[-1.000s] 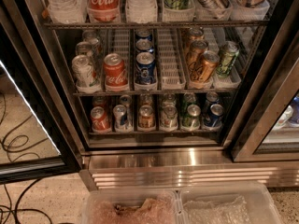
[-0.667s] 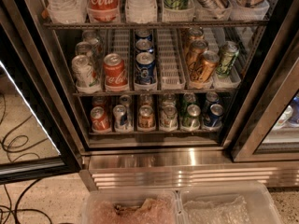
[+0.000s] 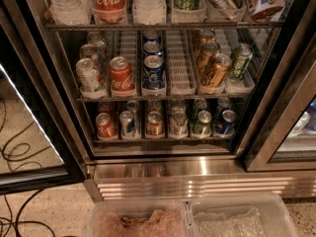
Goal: Pick blue plastic bottle from top shelf of fridge
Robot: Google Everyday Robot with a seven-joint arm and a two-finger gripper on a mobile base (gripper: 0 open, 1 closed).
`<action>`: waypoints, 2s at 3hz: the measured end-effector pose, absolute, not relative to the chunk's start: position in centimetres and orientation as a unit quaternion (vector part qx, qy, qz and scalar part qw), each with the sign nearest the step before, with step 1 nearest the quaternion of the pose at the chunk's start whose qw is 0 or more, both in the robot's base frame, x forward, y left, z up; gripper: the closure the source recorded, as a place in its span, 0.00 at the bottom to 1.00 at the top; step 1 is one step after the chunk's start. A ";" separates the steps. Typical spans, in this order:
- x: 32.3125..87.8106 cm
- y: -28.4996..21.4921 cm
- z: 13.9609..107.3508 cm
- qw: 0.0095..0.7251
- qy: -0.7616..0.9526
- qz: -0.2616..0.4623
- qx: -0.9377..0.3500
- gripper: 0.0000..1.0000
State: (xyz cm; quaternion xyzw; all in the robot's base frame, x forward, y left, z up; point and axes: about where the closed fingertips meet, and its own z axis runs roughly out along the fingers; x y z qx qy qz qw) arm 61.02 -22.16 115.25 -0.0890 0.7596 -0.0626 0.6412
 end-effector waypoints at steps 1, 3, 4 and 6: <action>57.7 -23.6 114.2 0.640 0.764 -0.052 -0.056 1.00; 55.3 -23.8 113.1 0.633 0.771 -0.044 -0.055 1.00; 55.3 -23.8 113.0 0.633 0.771 -0.043 -0.055 1.00; 52.7 -23.9 113.2 0.633 0.772 -0.037 -0.052 1.00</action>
Offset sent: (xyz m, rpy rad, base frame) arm -0.0560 -0.0264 -0.0228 0.1028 0.0100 -0.0659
